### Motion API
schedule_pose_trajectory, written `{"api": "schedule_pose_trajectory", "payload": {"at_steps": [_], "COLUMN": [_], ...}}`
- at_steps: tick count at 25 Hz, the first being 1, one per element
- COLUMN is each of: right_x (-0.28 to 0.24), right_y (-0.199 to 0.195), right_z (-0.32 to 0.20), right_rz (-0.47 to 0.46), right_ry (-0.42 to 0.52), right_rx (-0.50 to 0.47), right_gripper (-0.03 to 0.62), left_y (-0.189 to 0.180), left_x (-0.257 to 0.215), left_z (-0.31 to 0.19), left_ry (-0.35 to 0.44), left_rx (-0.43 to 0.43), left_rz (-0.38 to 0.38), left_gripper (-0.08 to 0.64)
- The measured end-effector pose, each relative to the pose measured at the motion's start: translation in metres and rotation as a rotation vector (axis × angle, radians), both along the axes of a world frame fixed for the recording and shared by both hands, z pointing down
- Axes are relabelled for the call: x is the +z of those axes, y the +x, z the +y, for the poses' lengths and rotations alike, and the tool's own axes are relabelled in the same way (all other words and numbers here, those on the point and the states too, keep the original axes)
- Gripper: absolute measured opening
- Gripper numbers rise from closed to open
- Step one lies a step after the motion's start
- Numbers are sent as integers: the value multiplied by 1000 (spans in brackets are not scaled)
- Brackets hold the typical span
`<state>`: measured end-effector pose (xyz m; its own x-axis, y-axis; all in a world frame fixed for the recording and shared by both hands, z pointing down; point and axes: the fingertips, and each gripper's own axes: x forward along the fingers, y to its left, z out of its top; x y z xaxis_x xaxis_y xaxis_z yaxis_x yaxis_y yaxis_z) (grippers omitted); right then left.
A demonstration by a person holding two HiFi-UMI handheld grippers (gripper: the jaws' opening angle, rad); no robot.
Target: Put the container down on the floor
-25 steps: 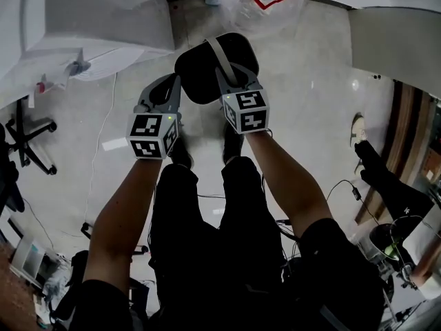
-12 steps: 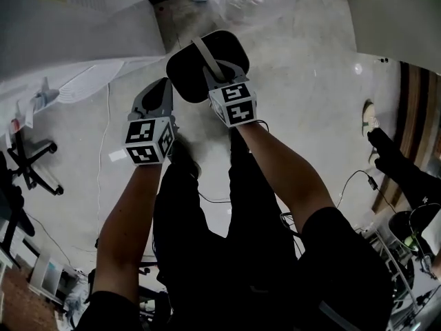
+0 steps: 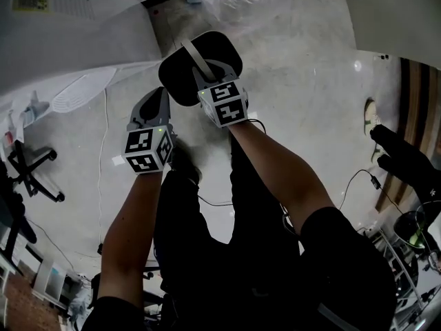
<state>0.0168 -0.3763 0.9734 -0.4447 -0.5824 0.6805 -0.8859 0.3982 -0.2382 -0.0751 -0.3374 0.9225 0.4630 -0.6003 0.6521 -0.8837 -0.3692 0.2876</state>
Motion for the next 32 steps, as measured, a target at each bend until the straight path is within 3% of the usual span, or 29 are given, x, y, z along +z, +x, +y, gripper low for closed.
{"api": "schedule_pose_trajectory", "payload": {"at_steps": [11,14,20,27,32], "right_x": [1,2,-5,-46,-102], "right_y": [-7,-12,-4,13,21], "right_z": [8,15,26,30,31], "right_rz": [36,28,44,64,53], "right_ry": [-8,-40,-53,-35,7], "right_rx": [-66,-84,-68,-35,-20], "right_gripper": [78,147,186,207,207], "left_y": [6,4,-6,-9,3], "left_x": [-4,-7,-19,-63,-111], "left_z": [12,19,28,31,33], "left_ry": [-15,-25,-40,3,30], "left_rx": [-13,-12,-25,-26,-23], "left_rz": [12,9,-3,-22,10], "left_gripper": [11,11,11,11,11]}}
